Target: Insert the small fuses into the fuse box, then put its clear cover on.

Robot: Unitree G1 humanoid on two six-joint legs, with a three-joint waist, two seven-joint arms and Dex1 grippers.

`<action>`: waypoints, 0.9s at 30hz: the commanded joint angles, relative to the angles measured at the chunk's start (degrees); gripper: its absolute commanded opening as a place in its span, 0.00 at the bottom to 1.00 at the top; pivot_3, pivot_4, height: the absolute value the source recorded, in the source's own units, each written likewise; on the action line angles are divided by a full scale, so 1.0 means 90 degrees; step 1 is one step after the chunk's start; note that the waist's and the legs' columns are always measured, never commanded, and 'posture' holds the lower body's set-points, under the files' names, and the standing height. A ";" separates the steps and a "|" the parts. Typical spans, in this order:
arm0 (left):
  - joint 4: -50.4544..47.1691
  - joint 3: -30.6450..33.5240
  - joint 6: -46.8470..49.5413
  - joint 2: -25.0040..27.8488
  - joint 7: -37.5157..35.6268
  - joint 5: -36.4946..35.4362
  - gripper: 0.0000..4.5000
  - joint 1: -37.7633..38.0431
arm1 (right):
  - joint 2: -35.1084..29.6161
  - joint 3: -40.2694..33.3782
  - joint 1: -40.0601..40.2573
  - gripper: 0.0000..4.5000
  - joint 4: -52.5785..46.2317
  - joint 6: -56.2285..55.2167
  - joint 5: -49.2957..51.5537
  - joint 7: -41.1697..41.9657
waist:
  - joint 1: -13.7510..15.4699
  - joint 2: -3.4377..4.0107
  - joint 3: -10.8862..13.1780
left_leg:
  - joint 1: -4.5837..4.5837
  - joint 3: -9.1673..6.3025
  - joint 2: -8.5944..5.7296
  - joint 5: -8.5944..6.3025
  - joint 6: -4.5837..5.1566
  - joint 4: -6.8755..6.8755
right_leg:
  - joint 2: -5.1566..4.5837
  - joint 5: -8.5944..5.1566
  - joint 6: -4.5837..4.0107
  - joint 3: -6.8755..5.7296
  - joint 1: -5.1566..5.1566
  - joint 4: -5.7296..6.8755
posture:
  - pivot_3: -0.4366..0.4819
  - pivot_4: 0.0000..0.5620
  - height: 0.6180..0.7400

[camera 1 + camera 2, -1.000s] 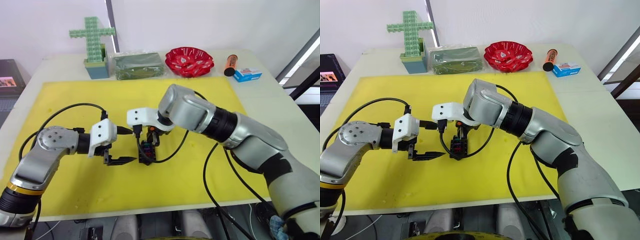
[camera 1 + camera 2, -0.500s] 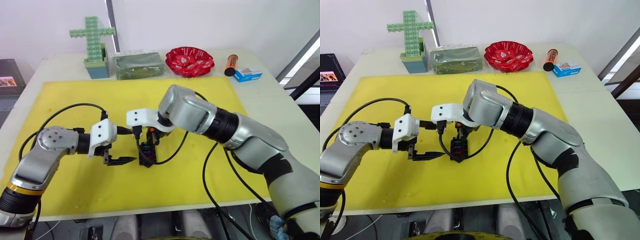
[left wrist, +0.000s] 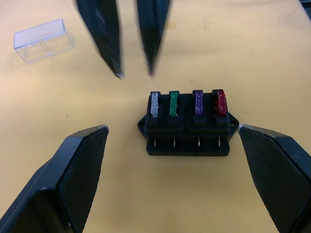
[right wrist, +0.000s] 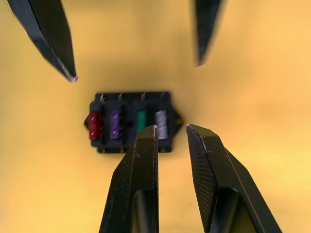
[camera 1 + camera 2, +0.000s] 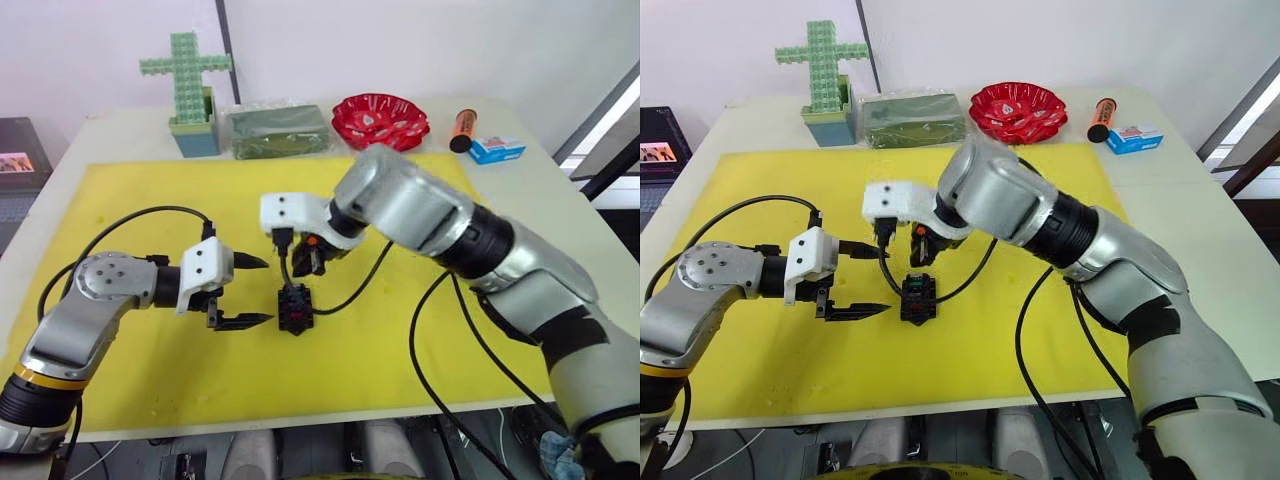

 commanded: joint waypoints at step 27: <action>-0.0260 0.0273 0.0135 0.0312 -0.0275 -0.0301 1.00 0.0126 | 0.0199 -0.1877 0.3110 0.01 -0.0696 -0.2312 0.0693 -0.1256 | -0.0004 0.0000 0.0000 | 0.0002 -0.0001 0.0001 0.0000 0.0000 0.0000 | 0.0003 0.0000 0.0001 -0.0001 0.0003 0.0001 | 0.48 0.27 1.00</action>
